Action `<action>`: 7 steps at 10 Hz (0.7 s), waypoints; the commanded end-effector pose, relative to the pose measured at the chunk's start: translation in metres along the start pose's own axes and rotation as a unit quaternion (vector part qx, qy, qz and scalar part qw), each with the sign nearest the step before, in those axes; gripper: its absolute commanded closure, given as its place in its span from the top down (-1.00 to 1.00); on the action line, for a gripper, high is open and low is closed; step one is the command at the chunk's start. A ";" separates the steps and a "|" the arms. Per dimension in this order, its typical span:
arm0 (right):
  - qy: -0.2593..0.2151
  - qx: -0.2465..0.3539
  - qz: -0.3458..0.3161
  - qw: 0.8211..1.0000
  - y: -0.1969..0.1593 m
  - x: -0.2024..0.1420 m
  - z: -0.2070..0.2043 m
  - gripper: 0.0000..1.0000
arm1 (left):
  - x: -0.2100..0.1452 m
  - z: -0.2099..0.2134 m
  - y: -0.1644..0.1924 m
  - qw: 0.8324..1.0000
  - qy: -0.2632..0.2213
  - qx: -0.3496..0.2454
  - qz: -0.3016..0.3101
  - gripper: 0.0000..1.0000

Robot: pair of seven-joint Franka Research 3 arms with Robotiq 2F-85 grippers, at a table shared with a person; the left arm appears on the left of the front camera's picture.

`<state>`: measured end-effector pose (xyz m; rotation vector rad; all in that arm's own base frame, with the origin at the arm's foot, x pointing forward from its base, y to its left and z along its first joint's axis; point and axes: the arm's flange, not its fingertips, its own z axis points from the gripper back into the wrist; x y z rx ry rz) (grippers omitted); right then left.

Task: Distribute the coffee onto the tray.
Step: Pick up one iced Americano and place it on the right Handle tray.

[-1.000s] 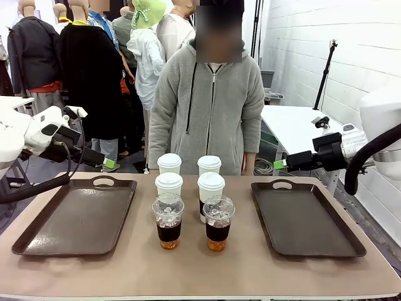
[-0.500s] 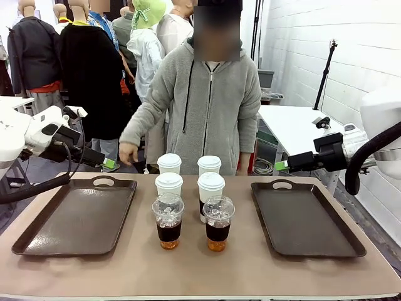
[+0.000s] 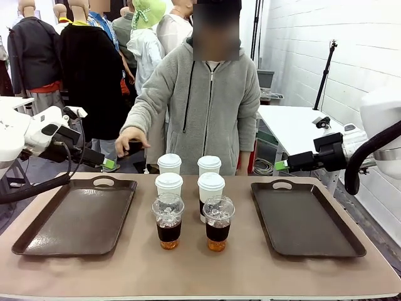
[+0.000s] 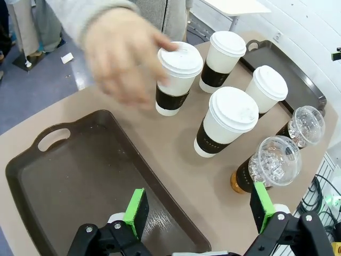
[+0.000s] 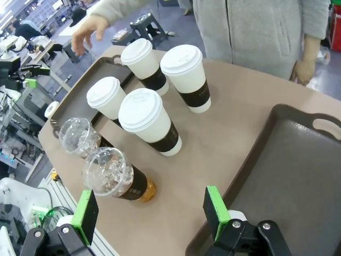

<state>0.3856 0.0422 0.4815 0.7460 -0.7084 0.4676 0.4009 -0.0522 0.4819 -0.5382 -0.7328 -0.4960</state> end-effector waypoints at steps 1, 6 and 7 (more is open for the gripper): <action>-0.011 0.010 0.009 1.000 -0.004 0.002 -0.005 1.00 | 0.000 -0.004 0.004 1.000 -0.005 -0.008 -0.003 1.00; -0.011 0.010 0.009 1.000 -0.004 0.002 -0.005 1.00 | 0.000 -0.004 0.004 1.000 -0.005 -0.008 -0.003 1.00; -0.011 0.010 0.009 1.000 -0.004 0.002 -0.005 1.00 | 0.000 -0.004 0.004 1.000 -0.005 -0.008 -0.003 1.00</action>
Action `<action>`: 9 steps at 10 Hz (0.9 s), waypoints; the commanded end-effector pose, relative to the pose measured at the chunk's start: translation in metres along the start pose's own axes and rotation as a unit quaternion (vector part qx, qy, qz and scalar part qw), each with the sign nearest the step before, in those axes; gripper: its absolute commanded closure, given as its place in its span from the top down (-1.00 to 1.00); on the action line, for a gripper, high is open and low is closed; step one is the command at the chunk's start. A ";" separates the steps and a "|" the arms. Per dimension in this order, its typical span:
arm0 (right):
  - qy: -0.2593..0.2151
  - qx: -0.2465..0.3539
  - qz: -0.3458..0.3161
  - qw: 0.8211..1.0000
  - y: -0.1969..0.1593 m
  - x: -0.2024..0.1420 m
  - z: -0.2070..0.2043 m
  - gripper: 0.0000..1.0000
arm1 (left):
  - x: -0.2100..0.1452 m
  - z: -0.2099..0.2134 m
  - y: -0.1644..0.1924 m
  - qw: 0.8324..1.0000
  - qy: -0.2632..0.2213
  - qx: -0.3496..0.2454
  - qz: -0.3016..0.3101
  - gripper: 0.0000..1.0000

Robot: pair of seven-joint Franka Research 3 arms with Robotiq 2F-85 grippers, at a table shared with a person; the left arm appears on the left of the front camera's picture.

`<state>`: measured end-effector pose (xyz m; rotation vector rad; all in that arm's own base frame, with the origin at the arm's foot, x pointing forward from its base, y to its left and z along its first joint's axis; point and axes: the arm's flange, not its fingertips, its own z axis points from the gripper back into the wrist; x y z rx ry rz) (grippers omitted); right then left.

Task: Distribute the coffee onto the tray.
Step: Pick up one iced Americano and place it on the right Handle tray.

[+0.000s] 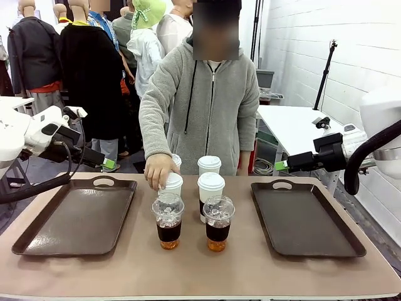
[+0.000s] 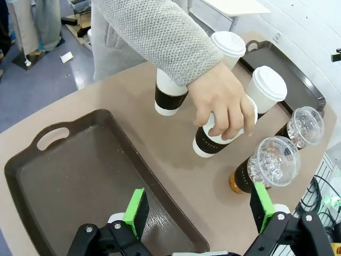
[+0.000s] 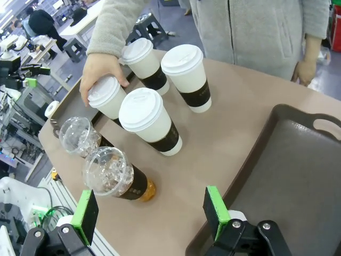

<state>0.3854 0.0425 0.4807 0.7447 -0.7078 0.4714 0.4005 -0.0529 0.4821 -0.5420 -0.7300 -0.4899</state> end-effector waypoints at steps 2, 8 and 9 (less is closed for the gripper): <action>-0.012 0.010 0.007 1.000 -0.004 0.003 -0.005 1.00 | 0.000 -0.004 0.005 1.000 -0.006 -0.007 -0.007 1.00; -0.040 0.060 0.165 0.984 0.003 -0.009 -0.013 1.00 | 0.000 -0.004 0.005 1.000 -0.006 -0.007 -0.007 1.00; -0.047 0.076 0.201 0.975 -0.001 -0.011 -0.018 1.00 | 0.000 -0.004 0.005 1.000 -0.006 -0.007 -0.007 1.00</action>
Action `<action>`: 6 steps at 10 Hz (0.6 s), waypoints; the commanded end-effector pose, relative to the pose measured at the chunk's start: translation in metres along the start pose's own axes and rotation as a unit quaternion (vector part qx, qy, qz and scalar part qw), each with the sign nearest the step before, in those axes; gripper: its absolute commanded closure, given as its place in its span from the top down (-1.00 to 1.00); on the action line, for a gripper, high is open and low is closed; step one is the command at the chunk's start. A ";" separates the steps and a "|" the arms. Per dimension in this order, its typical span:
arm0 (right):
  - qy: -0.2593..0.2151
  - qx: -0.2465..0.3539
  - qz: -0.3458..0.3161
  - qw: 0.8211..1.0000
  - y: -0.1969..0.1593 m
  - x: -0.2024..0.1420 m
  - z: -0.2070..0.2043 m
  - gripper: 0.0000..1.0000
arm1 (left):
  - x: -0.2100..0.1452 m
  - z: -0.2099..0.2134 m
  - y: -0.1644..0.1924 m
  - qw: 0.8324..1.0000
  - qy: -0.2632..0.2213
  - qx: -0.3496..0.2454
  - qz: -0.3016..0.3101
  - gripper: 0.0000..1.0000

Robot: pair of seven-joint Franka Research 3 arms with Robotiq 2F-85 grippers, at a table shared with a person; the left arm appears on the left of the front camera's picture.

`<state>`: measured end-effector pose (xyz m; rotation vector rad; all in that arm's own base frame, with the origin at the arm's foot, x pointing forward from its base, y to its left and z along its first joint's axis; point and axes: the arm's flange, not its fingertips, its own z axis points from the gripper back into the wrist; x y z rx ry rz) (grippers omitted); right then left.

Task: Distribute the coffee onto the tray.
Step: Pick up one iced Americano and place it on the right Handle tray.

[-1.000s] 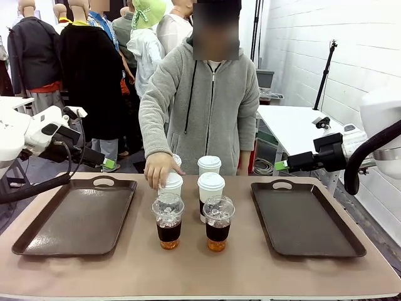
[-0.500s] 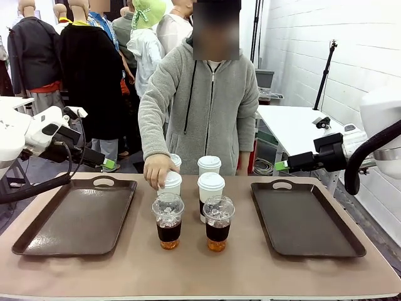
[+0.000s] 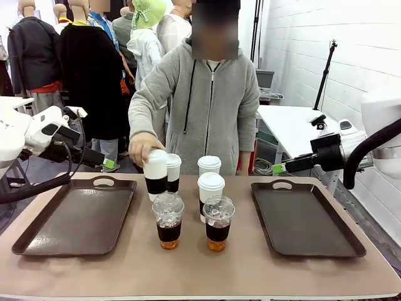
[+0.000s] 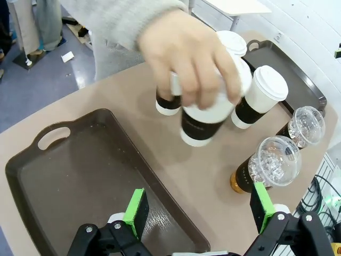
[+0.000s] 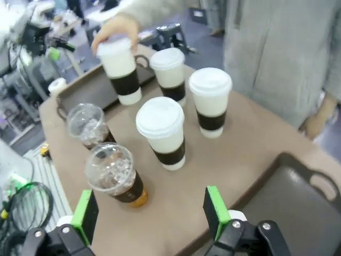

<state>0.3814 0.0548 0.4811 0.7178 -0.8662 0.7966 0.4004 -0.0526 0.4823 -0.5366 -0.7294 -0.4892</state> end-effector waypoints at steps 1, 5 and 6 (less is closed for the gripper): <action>-0.029 0.056 0.072 0.995 -0.010 -0.020 -0.010 1.00 | 0.000 -0.004 0.004 1.000 -0.007 -0.010 -0.006 1.00; 0.015 0.128 0.170 0.977 -0.013 -0.037 -0.021 1.00 | 0.000 -0.004 0.004 1.000 -0.007 -0.010 -0.006 1.00; 0.027 0.138 0.194 0.971 -0.010 -0.041 -0.021 1.00 | 0.000 -0.004 0.004 1.000 -0.007 -0.010 -0.006 1.00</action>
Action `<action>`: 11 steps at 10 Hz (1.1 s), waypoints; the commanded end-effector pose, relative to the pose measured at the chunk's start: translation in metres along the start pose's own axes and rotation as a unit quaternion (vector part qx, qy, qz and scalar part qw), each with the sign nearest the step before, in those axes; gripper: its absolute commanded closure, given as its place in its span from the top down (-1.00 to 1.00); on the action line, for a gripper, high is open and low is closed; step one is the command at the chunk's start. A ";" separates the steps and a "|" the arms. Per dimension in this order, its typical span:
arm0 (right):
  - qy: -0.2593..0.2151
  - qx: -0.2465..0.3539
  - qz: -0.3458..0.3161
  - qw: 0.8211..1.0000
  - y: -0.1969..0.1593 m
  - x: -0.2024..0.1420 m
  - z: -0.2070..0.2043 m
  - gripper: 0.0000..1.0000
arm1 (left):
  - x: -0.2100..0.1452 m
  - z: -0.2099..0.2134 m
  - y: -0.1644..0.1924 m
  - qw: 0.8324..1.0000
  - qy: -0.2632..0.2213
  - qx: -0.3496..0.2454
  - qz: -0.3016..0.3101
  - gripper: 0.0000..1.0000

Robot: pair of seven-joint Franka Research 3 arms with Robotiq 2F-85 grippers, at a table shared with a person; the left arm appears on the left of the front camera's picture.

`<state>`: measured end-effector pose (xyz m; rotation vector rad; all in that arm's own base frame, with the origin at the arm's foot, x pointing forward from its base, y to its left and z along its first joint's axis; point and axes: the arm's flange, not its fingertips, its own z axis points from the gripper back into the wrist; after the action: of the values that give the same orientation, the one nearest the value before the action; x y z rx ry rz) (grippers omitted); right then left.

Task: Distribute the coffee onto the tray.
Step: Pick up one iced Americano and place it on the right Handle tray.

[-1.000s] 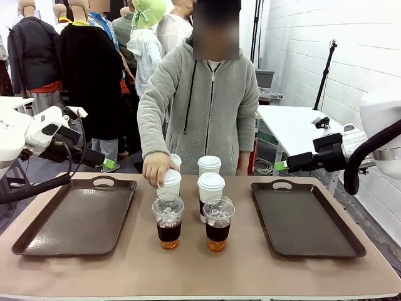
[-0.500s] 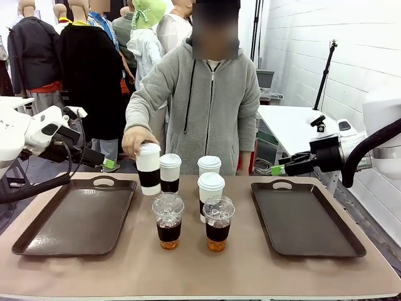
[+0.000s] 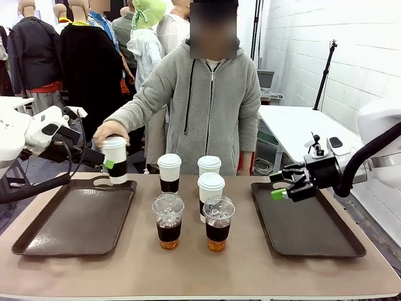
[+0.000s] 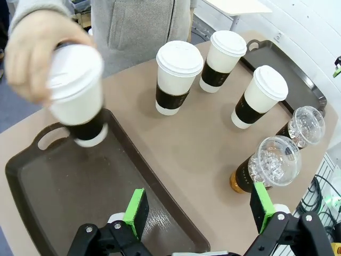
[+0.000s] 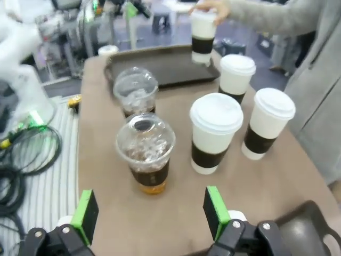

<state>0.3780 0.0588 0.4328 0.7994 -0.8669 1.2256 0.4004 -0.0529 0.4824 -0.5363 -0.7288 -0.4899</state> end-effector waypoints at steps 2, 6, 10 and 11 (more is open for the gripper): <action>0.000 0.000 0.000 1.000 0.000 0.000 0.000 1.00 | 0.000 -0.004 0.005 1.000 -0.007 -0.010 -0.006 1.00; 0.000 0.000 0.000 1.000 0.000 0.000 0.000 1.00 | 0.000 -0.004 0.005 1.000 -0.007 -0.010 -0.006 1.00; -0.005 0.023 0.047 0.999 -0.020 -0.029 -0.032 1.00 | 0.000 -0.004 0.005 1.000 -0.007 -0.010 -0.006 1.00; -0.010 0.023 0.051 0.998 -0.023 -0.035 -0.040 1.00 | 0.000 -0.004 0.005 1.000 -0.007 -0.010 -0.006 1.00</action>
<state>0.3875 0.0675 0.3940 0.8068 -0.8704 1.3147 0.4005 -0.0533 0.4824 -0.5363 -0.7283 -0.4904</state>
